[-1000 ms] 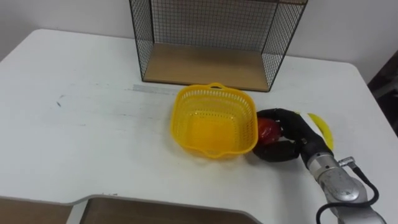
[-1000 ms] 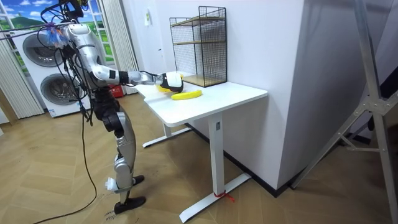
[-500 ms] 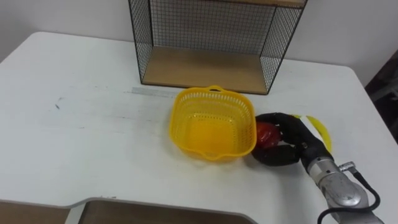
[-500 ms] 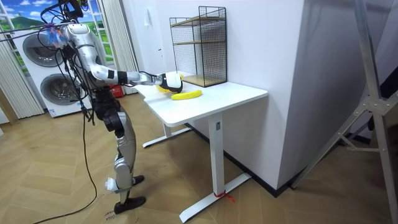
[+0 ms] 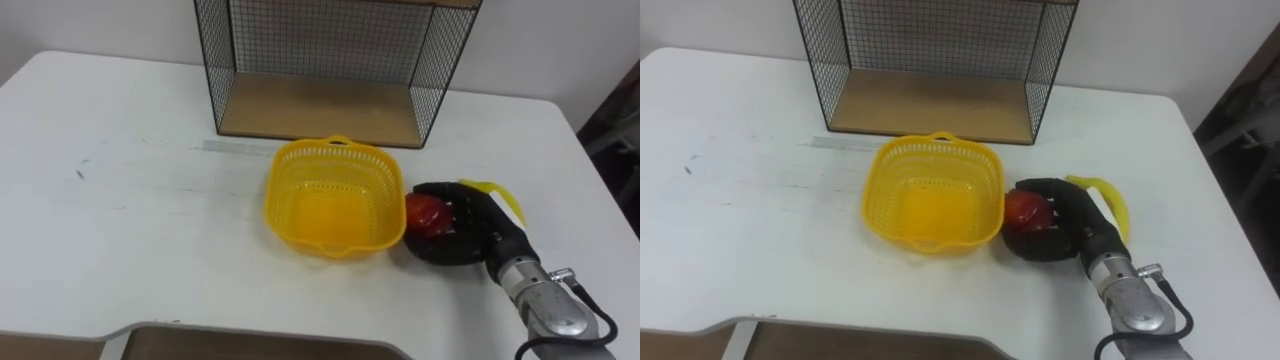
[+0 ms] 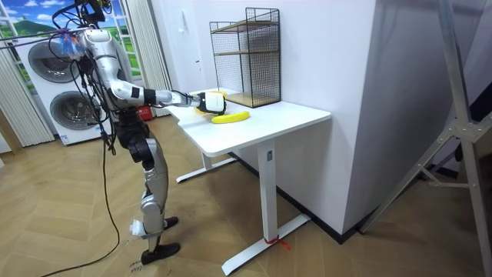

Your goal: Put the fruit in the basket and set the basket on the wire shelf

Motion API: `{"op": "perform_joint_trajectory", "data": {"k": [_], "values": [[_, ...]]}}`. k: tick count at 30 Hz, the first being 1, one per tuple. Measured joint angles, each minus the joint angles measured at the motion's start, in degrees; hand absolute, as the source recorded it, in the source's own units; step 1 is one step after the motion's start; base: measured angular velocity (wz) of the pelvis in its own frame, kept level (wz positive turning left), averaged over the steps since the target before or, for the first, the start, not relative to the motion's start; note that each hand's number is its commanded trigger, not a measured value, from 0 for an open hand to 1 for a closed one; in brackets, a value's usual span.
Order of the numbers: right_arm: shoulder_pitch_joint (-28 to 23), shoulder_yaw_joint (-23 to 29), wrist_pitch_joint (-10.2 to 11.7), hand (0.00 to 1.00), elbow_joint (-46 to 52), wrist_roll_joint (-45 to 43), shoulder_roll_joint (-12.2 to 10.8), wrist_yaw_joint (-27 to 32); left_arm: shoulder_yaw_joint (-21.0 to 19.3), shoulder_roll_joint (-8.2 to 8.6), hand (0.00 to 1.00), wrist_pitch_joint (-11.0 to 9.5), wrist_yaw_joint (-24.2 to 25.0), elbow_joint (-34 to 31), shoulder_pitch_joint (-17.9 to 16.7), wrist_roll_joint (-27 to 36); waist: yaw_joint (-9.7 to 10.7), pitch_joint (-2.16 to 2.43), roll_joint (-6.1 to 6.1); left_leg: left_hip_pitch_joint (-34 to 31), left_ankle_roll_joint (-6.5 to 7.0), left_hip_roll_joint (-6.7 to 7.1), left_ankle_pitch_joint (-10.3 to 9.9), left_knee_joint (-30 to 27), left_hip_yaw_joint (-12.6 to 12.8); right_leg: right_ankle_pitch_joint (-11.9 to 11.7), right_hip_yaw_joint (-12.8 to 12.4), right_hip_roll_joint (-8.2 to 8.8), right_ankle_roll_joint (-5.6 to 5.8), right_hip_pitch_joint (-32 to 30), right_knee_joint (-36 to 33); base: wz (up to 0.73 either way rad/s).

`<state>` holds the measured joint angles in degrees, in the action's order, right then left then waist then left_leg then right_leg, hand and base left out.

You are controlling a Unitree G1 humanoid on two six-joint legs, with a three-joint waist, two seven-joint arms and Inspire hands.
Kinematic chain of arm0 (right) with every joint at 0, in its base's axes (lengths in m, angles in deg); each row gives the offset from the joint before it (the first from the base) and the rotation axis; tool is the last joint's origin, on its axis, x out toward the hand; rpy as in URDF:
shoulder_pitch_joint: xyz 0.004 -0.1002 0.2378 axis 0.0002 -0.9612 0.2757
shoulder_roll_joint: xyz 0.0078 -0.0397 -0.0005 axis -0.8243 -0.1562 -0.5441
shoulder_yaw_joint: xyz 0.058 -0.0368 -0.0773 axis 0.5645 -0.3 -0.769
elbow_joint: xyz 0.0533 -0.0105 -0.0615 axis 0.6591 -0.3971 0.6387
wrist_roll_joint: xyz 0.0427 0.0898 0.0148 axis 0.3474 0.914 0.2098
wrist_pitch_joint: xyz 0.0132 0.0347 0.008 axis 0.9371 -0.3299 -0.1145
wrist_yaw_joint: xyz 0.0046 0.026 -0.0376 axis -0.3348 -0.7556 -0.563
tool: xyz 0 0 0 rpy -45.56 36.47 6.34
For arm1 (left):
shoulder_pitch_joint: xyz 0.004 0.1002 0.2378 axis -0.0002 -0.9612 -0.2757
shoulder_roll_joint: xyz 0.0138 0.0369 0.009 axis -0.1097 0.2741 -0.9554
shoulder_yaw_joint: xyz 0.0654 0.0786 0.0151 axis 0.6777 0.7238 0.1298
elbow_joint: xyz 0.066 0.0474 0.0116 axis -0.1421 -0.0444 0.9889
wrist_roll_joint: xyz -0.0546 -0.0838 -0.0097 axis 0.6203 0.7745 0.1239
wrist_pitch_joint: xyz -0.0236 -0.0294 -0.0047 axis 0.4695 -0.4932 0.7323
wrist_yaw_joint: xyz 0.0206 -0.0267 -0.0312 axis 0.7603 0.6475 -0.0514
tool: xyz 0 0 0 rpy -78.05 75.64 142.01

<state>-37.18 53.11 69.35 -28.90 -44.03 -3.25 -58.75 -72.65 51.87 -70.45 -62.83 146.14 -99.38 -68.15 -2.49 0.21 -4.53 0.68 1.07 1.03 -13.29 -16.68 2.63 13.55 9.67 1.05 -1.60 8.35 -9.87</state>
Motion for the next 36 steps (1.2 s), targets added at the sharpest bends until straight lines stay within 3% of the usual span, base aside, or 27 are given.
{"op": "perform_joint_trajectory", "data": {"k": [12,16,25,36], "values": [[0.0,4.9,-0.4,1.00,1.4,-1.8,0.1,0.5,-1.9,0.26,0.00,0.0,1.2,0.0,-0.1,0.0,0.7,-0.16,0.20,0.0,0.00,0.11,0.0,0.2,-0.1,0.0,-0.1,-0.20,0.01,-0.1,0.0,0.00],[0.0,6.5,-0.4,1.00,4.7,-1.5,0.1,1.0,-2.0,0.85,0.00,0.1,1.1,1.4,0.5,0.0,0.6,-0.47,0.84,0.1,0.00,0.08,0.0,0.4,-0.1,0.0,-0.3,-0.21,0.01,-0.2,0.0,-0.01],[0.5,6.5,-0.3,1.00,15.4,-1.3,0.1,1.7,-2.0,1.46,0.00,-0.3,1.2,1.4,1.0,0.0,0.4,-0.44,0.85,0.9,-0.06,-0.19,0.0,1.0,0.4,-0.1,-0.9,-0.23,-0.10,0.1,-0.1,-0.04],[0.8,6.4,-0.3,1.00,19.5,-2.2,0.1,1.2,-1.9,1.43,0.00,-0.3,1.1,2.2,2.7,0.0,0.3,-0.43,0.82,-0.7,-0.04,-0.32,0.0,0.2,0.6,-0.1,-0.4,-0.39,-0.09,-1.7,-1.4,-0.01]]}}
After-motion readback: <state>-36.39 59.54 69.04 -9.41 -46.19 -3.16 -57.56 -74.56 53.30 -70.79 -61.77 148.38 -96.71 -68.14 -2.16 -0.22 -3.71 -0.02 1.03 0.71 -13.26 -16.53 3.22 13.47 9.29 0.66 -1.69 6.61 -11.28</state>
